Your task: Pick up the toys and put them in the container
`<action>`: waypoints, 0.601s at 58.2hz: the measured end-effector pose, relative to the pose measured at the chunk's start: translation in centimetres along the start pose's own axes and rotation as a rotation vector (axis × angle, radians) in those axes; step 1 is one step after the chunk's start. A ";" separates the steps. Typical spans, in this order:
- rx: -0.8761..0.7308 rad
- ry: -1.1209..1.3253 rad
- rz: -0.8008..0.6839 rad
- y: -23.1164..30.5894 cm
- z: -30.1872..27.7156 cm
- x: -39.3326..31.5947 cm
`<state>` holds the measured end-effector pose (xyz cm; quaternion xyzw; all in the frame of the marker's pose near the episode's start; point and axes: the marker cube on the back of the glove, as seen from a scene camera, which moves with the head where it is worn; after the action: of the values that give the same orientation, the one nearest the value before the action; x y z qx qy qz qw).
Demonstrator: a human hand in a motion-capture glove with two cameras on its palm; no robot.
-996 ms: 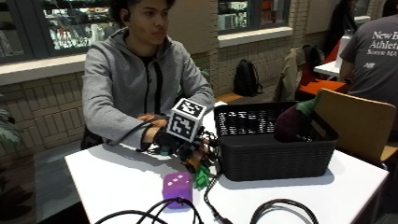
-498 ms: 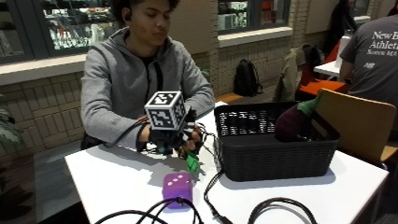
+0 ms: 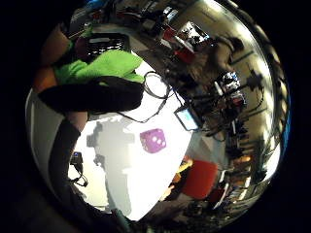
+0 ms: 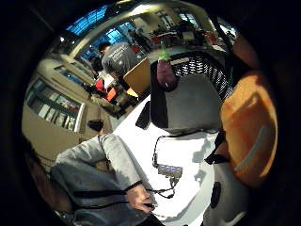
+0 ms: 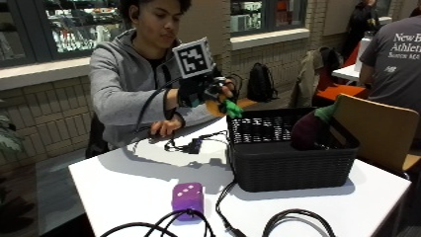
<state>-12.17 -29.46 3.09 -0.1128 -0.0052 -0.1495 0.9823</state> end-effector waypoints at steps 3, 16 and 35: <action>-0.017 -0.016 0.027 -2.0 0.4 -0.1; -0.095 0.020 0.100 -9.4 5.1 -0.1; -0.301 -0.031 0.125 -8.8 5.3 1.7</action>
<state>-12.99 -36.99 10.31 -0.2609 0.0093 -0.0852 0.9615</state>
